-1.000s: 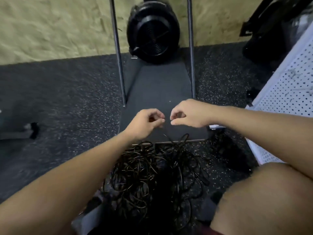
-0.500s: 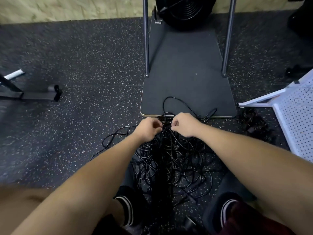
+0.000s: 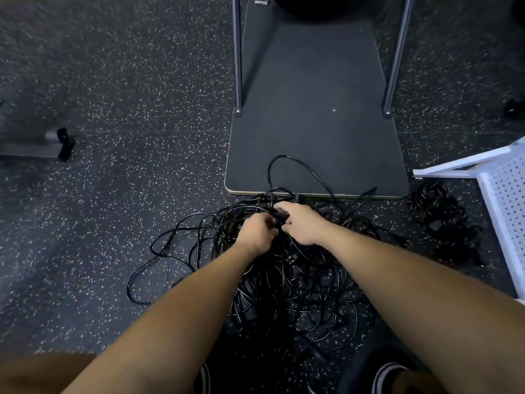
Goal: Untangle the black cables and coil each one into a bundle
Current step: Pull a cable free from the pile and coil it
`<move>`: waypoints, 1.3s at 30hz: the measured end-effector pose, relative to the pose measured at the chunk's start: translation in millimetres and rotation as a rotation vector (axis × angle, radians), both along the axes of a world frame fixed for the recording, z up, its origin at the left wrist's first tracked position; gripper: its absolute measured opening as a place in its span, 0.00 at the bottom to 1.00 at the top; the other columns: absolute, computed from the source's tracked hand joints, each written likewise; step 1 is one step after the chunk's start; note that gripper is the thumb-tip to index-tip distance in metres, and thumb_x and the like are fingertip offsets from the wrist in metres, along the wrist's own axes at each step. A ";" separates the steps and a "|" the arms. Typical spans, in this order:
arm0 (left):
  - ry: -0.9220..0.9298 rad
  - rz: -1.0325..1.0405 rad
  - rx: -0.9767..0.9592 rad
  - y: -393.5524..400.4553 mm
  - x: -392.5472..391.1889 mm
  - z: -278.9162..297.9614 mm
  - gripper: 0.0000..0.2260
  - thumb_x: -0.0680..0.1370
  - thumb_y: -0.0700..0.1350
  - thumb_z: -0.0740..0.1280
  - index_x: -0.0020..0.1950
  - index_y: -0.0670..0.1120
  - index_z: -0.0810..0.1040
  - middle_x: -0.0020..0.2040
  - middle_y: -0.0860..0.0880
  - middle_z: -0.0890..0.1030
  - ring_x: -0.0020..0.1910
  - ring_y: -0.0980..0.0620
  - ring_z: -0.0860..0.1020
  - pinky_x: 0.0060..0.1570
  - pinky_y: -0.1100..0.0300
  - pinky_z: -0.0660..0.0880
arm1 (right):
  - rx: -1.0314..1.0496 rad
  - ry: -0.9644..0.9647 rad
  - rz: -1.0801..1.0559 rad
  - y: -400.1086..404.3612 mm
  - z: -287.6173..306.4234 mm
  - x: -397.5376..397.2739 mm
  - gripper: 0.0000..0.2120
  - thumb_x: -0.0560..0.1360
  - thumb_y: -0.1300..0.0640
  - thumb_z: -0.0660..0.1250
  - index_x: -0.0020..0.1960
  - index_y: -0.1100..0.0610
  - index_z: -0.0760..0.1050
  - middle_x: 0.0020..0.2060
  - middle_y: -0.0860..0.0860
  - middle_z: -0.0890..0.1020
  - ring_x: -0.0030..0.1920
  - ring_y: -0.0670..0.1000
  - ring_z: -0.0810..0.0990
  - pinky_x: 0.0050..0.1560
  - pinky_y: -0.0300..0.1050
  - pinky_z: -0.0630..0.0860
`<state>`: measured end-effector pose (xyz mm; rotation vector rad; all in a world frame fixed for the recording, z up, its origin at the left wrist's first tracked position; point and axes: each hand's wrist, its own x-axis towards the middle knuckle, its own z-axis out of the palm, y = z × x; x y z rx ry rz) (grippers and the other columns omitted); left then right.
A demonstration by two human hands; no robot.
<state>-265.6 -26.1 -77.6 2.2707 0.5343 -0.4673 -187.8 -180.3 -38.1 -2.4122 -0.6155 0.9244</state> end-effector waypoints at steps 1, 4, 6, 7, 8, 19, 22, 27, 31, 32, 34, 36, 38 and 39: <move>-0.024 0.015 -0.018 1.8 2.7 0.8 0.06 0.79 0.41 0.76 0.54 0.48 0.85 0.51 0.48 0.87 0.53 0.45 0.83 0.56 0.56 0.77 | -0.002 -0.009 -0.007 0.1 -1.5 0.5 0.24 0.82 0.62 0.74 0.77 0.53 0.77 0.65 0.53 0.85 0.56 0.52 0.81 0.58 0.39 0.72; -0.085 0.033 -0.086 6.3 9.9 15.5 0.04 0.81 0.39 0.74 0.49 0.47 0.83 0.42 0.51 0.83 0.40 0.51 0.78 0.46 0.59 0.75 | 0.004 -0.061 -0.043 -4.1 3.9 4.6 0.19 0.81 0.57 0.76 0.71 0.51 0.81 0.53 0.49 0.85 0.51 0.50 0.80 0.53 0.39 0.71; -0.118 0.057 -0.158 9.1 11.2 36.0 0.05 0.83 0.38 0.73 0.48 0.47 0.82 0.39 0.52 0.80 0.34 0.55 0.73 0.39 0.61 0.72 | 0.014 -0.139 -0.013 -9.3 16.4 7.9 0.18 0.81 0.55 0.76 0.70 0.50 0.81 0.57 0.50 0.85 0.56 0.54 0.83 0.58 0.43 0.74; -0.135 0.079 -0.202 11.8 11.9 47.9 0.07 0.83 0.38 0.73 0.47 0.47 0.82 0.38 0.52 0.80 0.32 0.56 0.73 0.37 0.59 0.72 | 0.010 -0.186 0.010 -12.2 23.3 9.6 0.17 0.81 0.52 0.75 0.68 0.49 0.80 0.59 0.51 0.85 0.59 0.57 0.83 0.61 0.47 0.76; -0.150 0.094 -0.236 14.6 13.4 64.0 0.07 0.83 0.39 0.73 0.47 0.48 0.83 0.37 0.52 0.80 0.31 0.56 0.73 0.37 0.58 0.72 | 0.002 -0.230 0.018 -15.0 33.4 10.9 0.15 0.81 0.50 0.74 0.66 0.48 0.79 0.59 0.50 0.85 0.60 0.58 0.83 0.61 0.51 0.78; -0.490 0.079 -0.386 45.4 52.3 280.7 0.02 0.84 0.35 0.70 0.55 0.38 0.83 0.47 0.42 0.83 0.47 0.46 0.79 0.54 0.43 0.82 | 0.275 -0.367 -0.147 -31.9 245.6 35.8 0.14 0.85 0.56 0.63 0.43 0.53 0.82 0.36 0.48 0.88 0.30 0.40 0.79 0.40 0.45 0.75; -0.569 0.046 -0.380 39.4 53.1 322.4 0.04 0.85 0.36 0.70 0.58 0.37 0.84 0.52 0.38 0.86 0.48 0.46 0.83 0.63 0.37 0.82 | 0.363 -0.371 -0.178 -44.4 300.8 28.4 0.14 0.86 0.56 0.62 0.47 0.56 0.83 0.39 0.50 0.89 0.31 0.46 0.81 0.37 0.42 0.78; -0.648 -0.050 -0.371 29.2 58.2 368.7 0.06 0.83 0.39 0.73 0.60 0.44 0.86 0.57 0.41 0.88 0.55 0.48 0.86 0.68 0.45 0.81 | 0.583 -0.358 -0.234 -54.2 356.0 29.6 0.14 0.87 0.57 0.62 0.50 0.61 0.83 0.41 0.54 0.89 0.33 0.48 0.81 0.35 0.41 0.79; -0.604 -0.068 -0.517 10.7 59.1 366.8 0.13 0.79 0.45 0.79 0.62 0.49 0.85 0.54 0.41 0.87 0.54 0.49 0.83 0.60 0.50 0.77 | 0.783 -0.339 -0.337 -53.2 372.7 35.5 0.15 0.87 0.55 0.64 0.48 0.61 0.84 0.37 0.52 0.86 0.32 0.50 0.78 0.34 0.44 0.78; -0.586 -0.078 -0.569 4.3 59.1 362.4 0.13 0.79 0.47 0.79 0.62 0.50 0.84 0.52 0.43 0.85 0.53 0.50 0.82 0.59 0.50 0.76 | 0.806 -0.339 -0.367 -52.9 372.4 36.9 0.16 0.87 0.55 0.64 0.48 0.62 0.84 0.36 0.51 0.85 0.32 0.49 0.77 0.33 0.44 0.77; -0.565 -0.090 -0.660 -10.3 60.5 355.0 0.13 0.79 0.48 0.79 0.62 0.50 0.83 0.49 0.45 0.79 0.49 0.51 0.79 0.57 0.52 0.78 | 0.841 -0.335 -0.422 -55.3 369.7 40.8 0.16 0.88 0.55 0.64 0.49 0.63 0.84 0.35 0.50 0.84 0.30 0.49 0.75 0.32 0.42 0.74; -0.573 -0.114 -0.683 -22.8 63.7 350.4 0.12 0.81 0.48 0.77 0.64 0.49 0.84 0.45 0.45 0.74 0.43 0.51 0.75 0.53 0.52 0.78 | 0.864 -0.333 -0.460 -61.1 367.2 48.5 0.16 0.87 0.54 0.65 0.49 0.62 0.84 0.34 0.48 0.83 0.30 0.50 0.73 0.32 0.44 0.70; -0.528 -0.158 -0.726 -31.7 65.3 346.5 0.13 0.84 0.48 0.74 0.68 0.47 0.85 0.41 0.48 0.71 0.39 0.51 0.70 0.47 0.56 0.75 | 0.877 -0.345 -0.500 -65.1 368.3 58.9 0.16 0.86 0.51 0.67 0.48 0.60 0.85 0.34 0.48 0.83 0.30 0.51 0.72 0.34 0.47 0.69; -0.480 -0.193 -0.746 -35.6 66.0 342.4 0.13 0.85 0.48 0.72 0.69 0.48 0.85 0.40 0.48 0.69 0.38 0.51 0.68 0.44 0.57 0.73 | 0.901 -0.342 -0.529 -65.6 369.5 65.2 0.16 0.86 0.50 0.67 0.48 0.60 0.85 0.35 0.49 0.83 0.31 0.51 0.72 0.35 0.48 0.70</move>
